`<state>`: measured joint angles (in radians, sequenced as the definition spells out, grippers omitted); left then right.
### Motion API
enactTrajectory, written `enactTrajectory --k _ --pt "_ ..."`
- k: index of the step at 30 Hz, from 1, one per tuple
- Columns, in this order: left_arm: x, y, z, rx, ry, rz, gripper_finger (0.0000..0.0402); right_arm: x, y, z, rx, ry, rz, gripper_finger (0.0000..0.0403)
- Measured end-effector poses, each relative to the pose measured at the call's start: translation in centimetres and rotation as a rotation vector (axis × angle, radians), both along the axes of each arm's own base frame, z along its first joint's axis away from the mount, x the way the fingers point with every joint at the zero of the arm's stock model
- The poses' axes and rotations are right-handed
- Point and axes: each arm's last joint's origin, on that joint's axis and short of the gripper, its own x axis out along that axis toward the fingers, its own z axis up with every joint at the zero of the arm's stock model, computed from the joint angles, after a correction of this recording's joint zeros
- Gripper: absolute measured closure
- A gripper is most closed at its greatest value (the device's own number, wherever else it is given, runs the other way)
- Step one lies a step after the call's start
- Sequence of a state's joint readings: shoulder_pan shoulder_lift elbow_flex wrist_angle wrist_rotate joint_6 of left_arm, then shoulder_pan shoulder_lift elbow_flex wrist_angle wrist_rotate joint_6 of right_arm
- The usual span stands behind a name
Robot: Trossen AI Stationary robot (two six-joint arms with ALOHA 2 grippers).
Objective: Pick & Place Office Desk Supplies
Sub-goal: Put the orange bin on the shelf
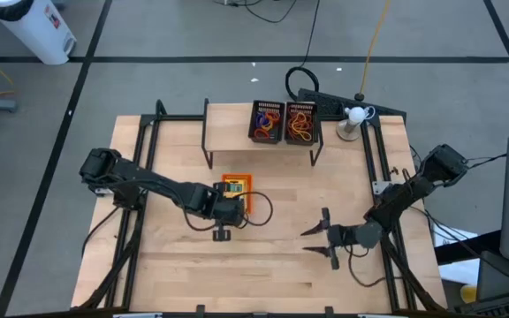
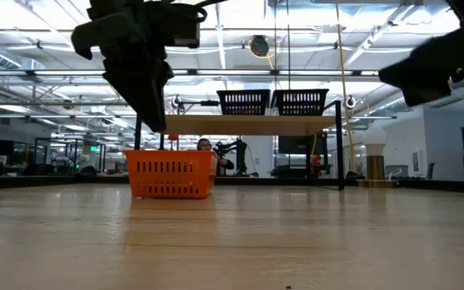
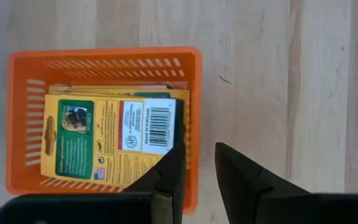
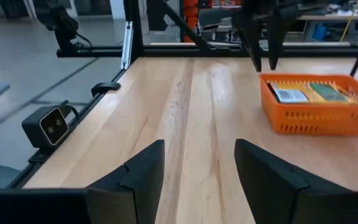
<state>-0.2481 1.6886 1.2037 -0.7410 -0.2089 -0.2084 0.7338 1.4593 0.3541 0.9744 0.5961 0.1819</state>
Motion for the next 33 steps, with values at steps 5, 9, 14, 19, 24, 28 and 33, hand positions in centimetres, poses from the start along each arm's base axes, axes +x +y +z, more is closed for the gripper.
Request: enactTrajectory --k 5,9,14,19,24,28,33 --pt "0.3 0.4 -0.3 -0.002 -0.004 0.014 0.0313 -1.1 -1.0 -1.1 0.066 0.01 -0.011 0.0218" --pt "1.0 0.3 -1.5 -0.03 0.016 -0.005 0.0313 -1.4 -1.2 -1.4 0.083 0.021 -0.018 0.0218" --pt "2.0 0.3 -4.0 -0.054 0.08 -0.021 0.0313 -1.4 -1.2 -1.3 0.088 0.014 -0.017 0.0218" --pt "2.3 1.1 -5.5 -0.084 0.141 -0.002 0.0313 -1.4 -1.2 -1.2 0.091 0.011 -0.017 0.0218" --pt "2.4 1.3 -5.8 -0.134 0.16 -0.004 0.0313 -1.3 -1.2 -1.2 0.092 0.008 -0.019 0.0218" --pt "2.5 1.3 -5.5 -0.142 0.161 -0.005 0.0313 -1.3 -1.2 -1.2 0.091 0.008 -0.02 0.0218" --pt "2.8 1.2 -5.0 -0.146 0.144 -0.007 0.0313 -1.3 -1.2 -1.2 0.091 0.008 -0.021 0.0218"
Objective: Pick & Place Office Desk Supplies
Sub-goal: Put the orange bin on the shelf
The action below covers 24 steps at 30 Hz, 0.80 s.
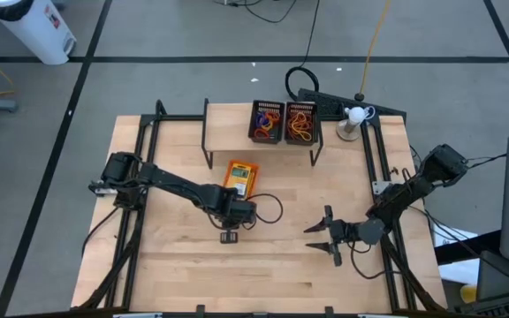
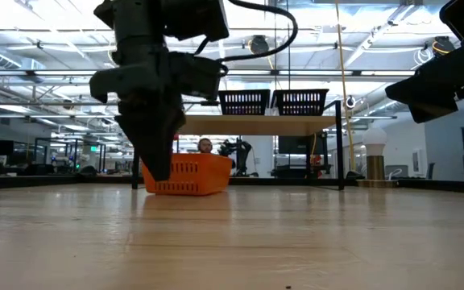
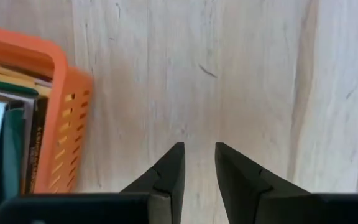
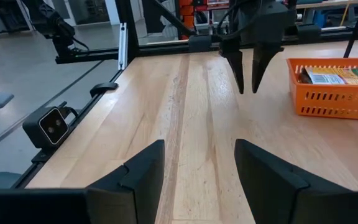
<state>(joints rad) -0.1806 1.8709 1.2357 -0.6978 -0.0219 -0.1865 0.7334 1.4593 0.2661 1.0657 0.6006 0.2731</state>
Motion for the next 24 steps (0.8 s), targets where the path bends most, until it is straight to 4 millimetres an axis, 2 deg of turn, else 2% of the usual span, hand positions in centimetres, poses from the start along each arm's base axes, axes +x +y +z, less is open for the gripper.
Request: enactTrajectory --k 9,17,24 --pt "0.7 -0.3 2.4 0.036 0.011 -0.059 0.0314 0.0 0.0 0.0 0.002 0.0 0.001 0.0218" --pt "0.4 0.5 5.5 0.336 0.114 -0.195 0.0314 0.0 0.0 0.0 0.029 0.004 0.0 0.0218" --pt "0.4 1.0 5.6 0.352 0.123 -0.212 0.0314 0.0 0.1 0.1 0.038 0.003 0.029 0.0218"
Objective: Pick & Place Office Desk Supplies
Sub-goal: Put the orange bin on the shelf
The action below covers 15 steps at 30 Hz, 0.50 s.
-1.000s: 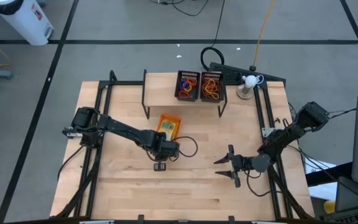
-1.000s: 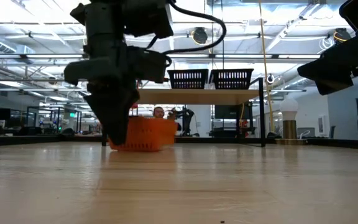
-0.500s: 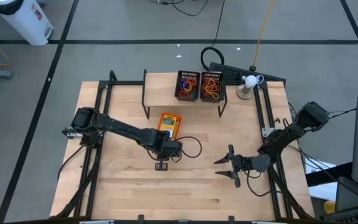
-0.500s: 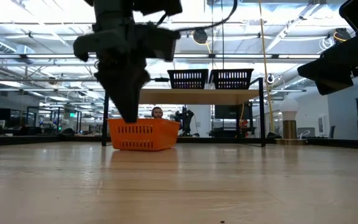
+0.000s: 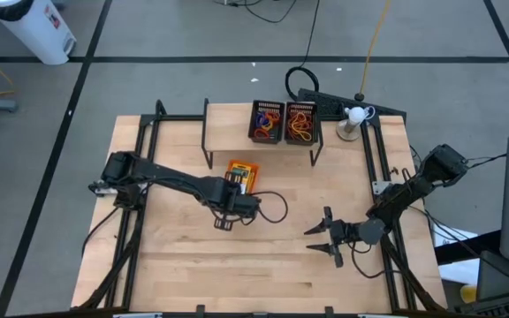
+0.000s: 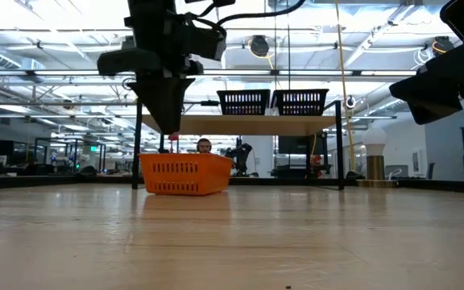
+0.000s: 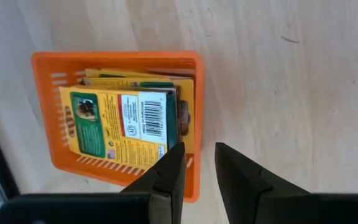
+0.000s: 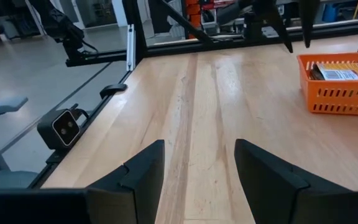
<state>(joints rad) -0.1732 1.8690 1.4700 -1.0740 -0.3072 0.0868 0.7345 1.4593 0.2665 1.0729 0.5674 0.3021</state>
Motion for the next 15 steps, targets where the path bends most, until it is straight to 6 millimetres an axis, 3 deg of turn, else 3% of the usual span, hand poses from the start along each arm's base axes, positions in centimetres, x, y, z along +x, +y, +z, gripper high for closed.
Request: enactTrajectory --k 15 --pt "-0.1 2.0 -0.1 -0.095 0.031 0.117 0.0313 0.0 0.0 -0.2 -0.049 0.007 0.003 0.0218"
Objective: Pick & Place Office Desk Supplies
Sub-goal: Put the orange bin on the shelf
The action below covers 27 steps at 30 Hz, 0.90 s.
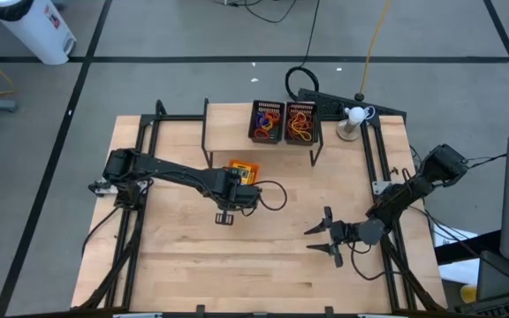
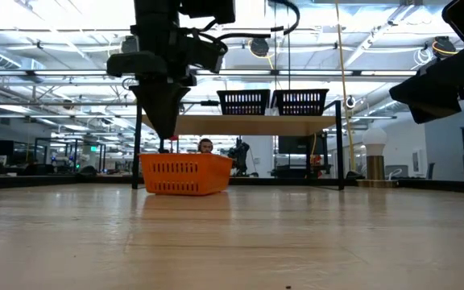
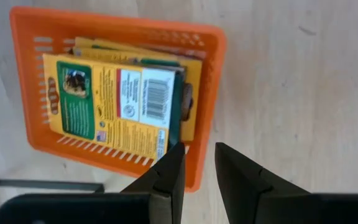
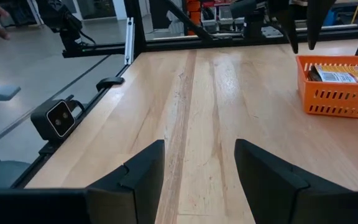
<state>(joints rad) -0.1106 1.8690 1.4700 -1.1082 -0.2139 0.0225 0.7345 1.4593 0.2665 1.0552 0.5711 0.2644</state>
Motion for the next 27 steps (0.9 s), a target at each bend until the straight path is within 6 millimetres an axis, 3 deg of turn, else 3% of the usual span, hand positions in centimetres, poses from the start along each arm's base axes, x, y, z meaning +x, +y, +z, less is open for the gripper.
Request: enactTrajectory --k 7,21,27 --pt "-0.1 -0.3 0.0 0.004 0.002 0.001 0.0313 0.0 0.0 0.0 -0.003 0.003 0.0 0.0218" --pt "-0.8 -1.0 0.0 0.02 0.029 0.161 0.0313 0.0 0.0 -0.1 -0.003 0.007 -0.004 0.0218" --pt "0.0 -1.5 0.0 0.031 -0.084 0.217 0.0313 0.0 0.0 -0.1 -0.003 0.007 -0.004 0.0218"
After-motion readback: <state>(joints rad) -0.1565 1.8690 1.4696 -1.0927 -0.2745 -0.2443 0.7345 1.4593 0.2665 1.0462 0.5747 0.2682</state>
